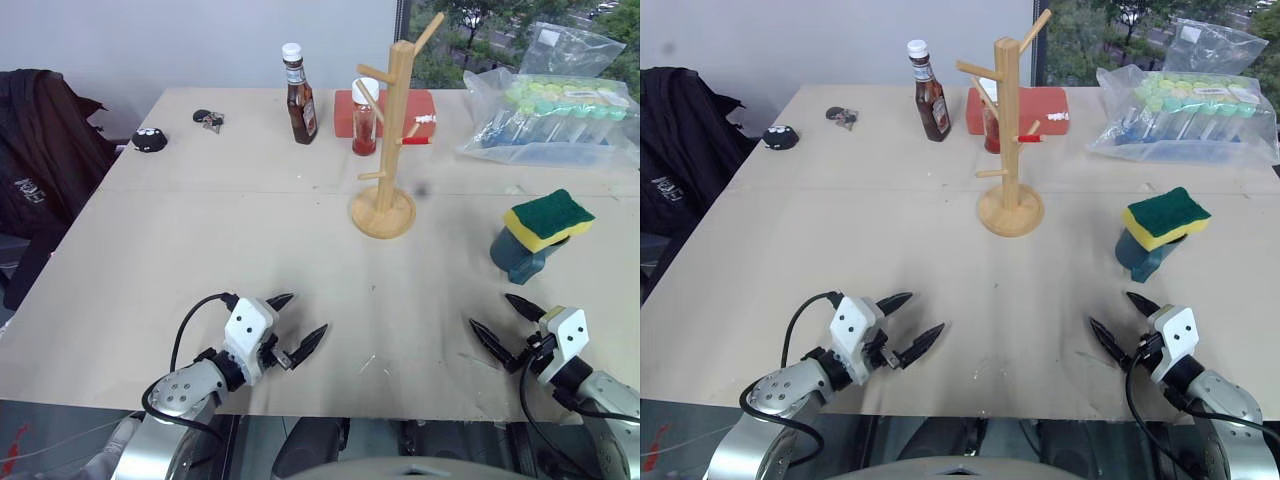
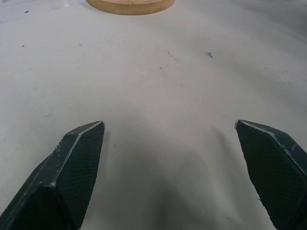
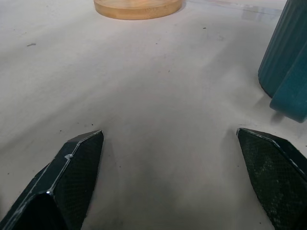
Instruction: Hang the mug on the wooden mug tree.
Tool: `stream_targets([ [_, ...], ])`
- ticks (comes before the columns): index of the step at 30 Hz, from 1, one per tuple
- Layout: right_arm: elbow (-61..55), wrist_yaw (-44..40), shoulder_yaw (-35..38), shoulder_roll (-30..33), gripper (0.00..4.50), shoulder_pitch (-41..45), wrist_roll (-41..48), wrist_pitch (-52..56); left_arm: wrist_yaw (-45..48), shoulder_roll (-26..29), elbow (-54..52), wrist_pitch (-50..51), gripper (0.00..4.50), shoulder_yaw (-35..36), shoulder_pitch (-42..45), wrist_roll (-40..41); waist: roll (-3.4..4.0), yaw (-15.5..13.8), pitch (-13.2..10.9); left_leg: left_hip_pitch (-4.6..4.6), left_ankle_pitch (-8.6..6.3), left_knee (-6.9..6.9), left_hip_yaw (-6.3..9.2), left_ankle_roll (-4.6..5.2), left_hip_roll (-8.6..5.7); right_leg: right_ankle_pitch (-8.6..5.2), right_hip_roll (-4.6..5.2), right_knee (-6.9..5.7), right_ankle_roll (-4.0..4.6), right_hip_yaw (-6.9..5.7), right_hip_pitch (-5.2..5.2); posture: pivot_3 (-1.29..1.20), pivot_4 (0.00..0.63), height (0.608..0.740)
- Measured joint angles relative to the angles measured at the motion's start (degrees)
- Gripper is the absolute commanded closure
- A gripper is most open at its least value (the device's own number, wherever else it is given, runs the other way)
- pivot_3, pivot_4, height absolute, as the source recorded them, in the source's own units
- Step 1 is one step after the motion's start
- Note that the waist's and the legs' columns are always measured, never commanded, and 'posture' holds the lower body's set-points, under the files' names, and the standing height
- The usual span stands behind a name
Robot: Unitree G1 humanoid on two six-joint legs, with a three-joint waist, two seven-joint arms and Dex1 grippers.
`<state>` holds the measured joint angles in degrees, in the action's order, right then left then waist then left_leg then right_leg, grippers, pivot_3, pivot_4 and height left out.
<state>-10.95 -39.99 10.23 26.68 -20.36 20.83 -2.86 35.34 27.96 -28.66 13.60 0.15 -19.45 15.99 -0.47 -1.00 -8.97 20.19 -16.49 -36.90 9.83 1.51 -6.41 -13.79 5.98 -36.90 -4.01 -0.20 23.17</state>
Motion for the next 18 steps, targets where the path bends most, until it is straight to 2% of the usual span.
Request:
stream_targets([
  [18,-0.85,-0.68,1.64,0.51,0.01,-2.68,0.0,0.06,2.05,-1.08,0.7,-1.69,0.0,-0.28,0.75,0.04,0.0,-0.04,0.0,0.01,0.0,0.0,0.0,0.0,0.0,0.0,0.0,0.02,0.0,0.0,0.0,0.0,0.15,0.74],
])
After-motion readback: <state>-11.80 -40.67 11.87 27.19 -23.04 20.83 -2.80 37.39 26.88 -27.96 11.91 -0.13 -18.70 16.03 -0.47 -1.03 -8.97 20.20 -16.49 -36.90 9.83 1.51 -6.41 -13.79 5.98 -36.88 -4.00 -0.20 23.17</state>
